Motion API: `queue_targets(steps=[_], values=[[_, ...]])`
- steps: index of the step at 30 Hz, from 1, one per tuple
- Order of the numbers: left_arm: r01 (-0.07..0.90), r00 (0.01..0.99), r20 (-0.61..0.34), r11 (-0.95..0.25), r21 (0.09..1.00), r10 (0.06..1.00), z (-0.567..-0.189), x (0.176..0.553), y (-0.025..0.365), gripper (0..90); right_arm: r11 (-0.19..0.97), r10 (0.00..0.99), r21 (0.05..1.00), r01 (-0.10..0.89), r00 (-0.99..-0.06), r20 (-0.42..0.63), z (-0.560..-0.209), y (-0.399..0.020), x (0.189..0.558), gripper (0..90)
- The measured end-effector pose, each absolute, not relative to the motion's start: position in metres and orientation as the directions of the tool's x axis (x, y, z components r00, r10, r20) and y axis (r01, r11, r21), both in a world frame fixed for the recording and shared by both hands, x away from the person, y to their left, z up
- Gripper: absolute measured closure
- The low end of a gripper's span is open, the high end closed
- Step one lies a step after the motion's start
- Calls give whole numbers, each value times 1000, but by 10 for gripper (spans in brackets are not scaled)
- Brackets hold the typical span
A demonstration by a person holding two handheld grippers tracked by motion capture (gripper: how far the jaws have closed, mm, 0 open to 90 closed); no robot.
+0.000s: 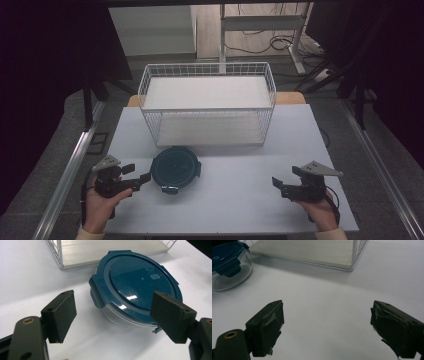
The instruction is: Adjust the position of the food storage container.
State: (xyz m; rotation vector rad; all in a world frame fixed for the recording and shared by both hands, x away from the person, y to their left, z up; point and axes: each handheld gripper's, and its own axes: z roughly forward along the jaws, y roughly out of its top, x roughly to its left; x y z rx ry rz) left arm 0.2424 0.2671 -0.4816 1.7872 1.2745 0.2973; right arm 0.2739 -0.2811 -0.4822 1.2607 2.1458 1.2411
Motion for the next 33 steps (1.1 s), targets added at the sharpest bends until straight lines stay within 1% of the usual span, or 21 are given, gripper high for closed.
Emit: queue_targets(steps=[7, 11, 15, 22, 26, 33], values=[[647, 434, -288, -72, 759, 854, -485, 245, 267, 208, 229, 831, 821, 523, -544, 115, -485, -283, 275, 129], [637, 435, -299, -55, 769, 849, -481, 241, 269, 211, 230, 820, 826, 515, -560, 120, -481, -281, 272, 164], [632, 434, -304, -46, 774, 848, -479, 240, 270, 211, 241, 814, 828, 506, -570, 111, -480, -278, 270, 169], [642, 432, -316, -42, 765, 845, -481, 240, 272, 215, 239, 814, 829, 505, -570, 112, -478, -277, 270, 185], [625, 438, -301, -46, 779, 847, -478, 238, 271, 220, 239, 815, 828, 508, -568, 113, -478, -278, 270, 194], [620, 430, -309, -29, 784, 848, -474, 238, 271, 234, 246, 819, 818, 520, -563, 111, -481, -280, 271, 209]])
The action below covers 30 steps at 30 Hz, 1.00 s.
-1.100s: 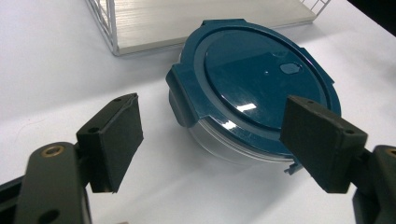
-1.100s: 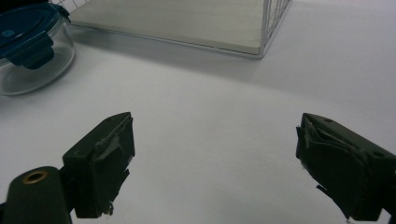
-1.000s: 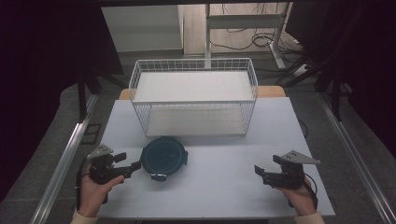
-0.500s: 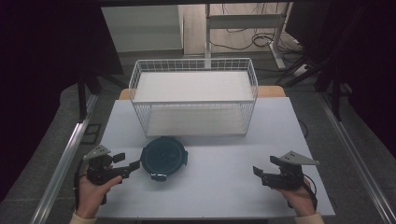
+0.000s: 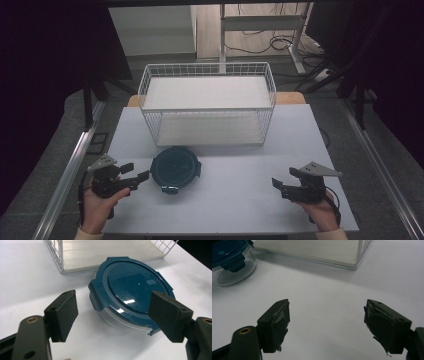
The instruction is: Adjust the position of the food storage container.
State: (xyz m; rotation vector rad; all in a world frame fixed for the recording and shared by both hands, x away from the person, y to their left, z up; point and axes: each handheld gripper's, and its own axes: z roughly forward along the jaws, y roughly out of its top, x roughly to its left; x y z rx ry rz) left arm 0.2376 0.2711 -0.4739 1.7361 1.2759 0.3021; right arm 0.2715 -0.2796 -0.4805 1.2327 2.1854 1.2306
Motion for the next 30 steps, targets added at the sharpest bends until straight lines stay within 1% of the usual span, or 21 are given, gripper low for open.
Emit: queue_targets(steps=[8, 10, 13, 21, 30], values=[[618, 439, -328, -17, 786, 837, -465, 240, 269, 261, 236, 816, 823, 517, -565, 120, -476, -281, 272, 221], [614, 438, -321, -19, 789, 840, -463, 242, 268, 275, 236, 816, 824, 516, -566, 120, -476, -281, 272, 221], [596, 450, -287, -45, 802, 846, -453, 244, 262, 275, 234, 818, 825, 515, -562, 118, -474, -282, 271, 221], [603, 456, -285, -58, 796, 843, -447, 259, 257, 288, 224, 825, 825, 519, -551, 122, -475, -286, 273, 222], [624, 431, -308, -34, 780, 848, -447, 280, 263, 411, 237, 826, 817, 526, -551, 115, -477, -283, 274, 219]])
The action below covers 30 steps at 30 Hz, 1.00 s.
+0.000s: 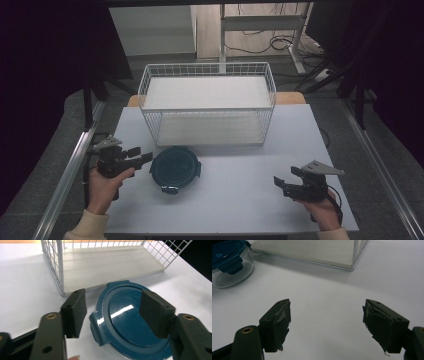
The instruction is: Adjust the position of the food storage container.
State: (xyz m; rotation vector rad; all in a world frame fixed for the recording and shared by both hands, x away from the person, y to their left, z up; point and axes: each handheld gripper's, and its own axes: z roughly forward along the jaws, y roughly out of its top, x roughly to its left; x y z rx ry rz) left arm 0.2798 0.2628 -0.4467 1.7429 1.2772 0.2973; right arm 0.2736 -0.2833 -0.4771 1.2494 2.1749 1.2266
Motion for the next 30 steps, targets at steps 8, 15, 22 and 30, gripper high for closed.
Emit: queue_targets(steps=[8, 15, 22, 30], values=[[644, 423, -312, -40, 764, 851, -453, 297, 260, 577, 216, 830, 800, 559, -537, 151, -479, -283, 275, 217], [665, 418, -286, -77, 743, 862, -468, 302, 265, 778, 237, 832, 793, 562, -539, 133, -482, -282, 275, 217], [706, 416, -312, -87, 703, 854, -481, 304, 271, 878, 262, 821, 793, 550, -559, 117, -485, -279, 275, 215], [746, 394, -305, -107, 657, 867, -495, 307, 269, 896, 278, 818, 790, 546, -565, 103, -487, -278, 274, 212]])
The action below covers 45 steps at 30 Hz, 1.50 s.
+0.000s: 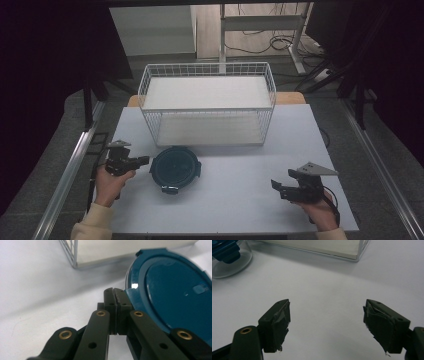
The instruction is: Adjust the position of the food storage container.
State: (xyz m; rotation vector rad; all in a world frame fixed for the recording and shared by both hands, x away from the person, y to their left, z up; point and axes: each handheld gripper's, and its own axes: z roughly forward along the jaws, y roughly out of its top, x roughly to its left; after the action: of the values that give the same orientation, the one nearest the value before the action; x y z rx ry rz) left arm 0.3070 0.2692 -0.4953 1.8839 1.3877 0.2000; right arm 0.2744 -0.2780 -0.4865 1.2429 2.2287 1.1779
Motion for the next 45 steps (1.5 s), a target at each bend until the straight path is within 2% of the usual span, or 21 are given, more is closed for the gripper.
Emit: queue_targets(steps=[11, 15, 45], values=[[743, 409, -237, -171, 647, 881, -499, 304, 256, 900, 293, 819, 783, 549, -567, 91, -489, -278, 276, 204], [745, 407, -243, -165, 647, 881, -499, 303, 255, 900, 276, 812, 784, 556, -572, 119, -488, -276, 275, 203], [735, 464, -271, -196, 649, 843, -495, 296, 233, 900, 289, 815, 775, 562, -569, 108, -490, -275, 277, 201]])
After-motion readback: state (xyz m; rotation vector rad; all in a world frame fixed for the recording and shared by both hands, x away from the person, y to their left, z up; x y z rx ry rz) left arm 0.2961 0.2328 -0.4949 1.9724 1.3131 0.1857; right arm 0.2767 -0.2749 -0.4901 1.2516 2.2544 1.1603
